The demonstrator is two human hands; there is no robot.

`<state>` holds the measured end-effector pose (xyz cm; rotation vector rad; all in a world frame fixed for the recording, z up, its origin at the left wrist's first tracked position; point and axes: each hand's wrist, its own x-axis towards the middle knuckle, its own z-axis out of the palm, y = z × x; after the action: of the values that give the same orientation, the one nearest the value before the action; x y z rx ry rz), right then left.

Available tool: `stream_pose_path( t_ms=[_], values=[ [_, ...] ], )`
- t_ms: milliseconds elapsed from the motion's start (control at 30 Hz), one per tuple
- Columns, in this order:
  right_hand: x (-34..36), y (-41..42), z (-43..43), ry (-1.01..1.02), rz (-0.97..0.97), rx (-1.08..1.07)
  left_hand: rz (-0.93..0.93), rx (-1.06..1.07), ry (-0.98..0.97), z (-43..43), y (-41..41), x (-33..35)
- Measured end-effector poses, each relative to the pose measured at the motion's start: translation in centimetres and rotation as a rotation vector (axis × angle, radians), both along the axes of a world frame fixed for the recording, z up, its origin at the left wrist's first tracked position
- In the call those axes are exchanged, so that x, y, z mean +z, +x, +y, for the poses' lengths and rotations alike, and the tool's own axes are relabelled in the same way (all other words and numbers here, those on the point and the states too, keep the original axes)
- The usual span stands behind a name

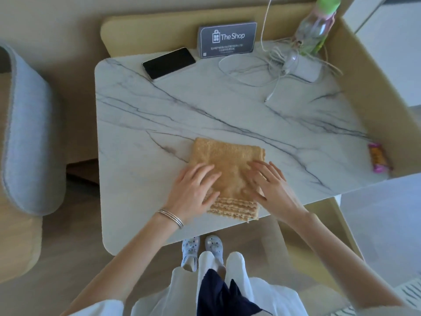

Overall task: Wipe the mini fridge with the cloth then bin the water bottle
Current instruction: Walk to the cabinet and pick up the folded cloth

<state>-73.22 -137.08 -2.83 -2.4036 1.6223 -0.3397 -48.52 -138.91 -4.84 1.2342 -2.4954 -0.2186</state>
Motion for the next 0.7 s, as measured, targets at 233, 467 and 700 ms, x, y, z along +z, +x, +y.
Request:
stream_pose_path(
  t_ms=[233, 467, 700],
  values=[
    [-0.1, 1.4, -6.1, 0.247, -0.015, -0.193, -0.160, -0.072, 0.157, -7.1, -0.3, 0.4],
    [0.2, 1.6, -6.7, 0.085, -0.340, -0.186, -0.126, -0.076, 0.113, -8.5, -1.2, 0.3],
    [1.8, 3.0, -2.1, -0.247, -0.428, 0.148, 0.101, -0.029, -0.258, -4.6, 0.1, 1.9]
  ],
)
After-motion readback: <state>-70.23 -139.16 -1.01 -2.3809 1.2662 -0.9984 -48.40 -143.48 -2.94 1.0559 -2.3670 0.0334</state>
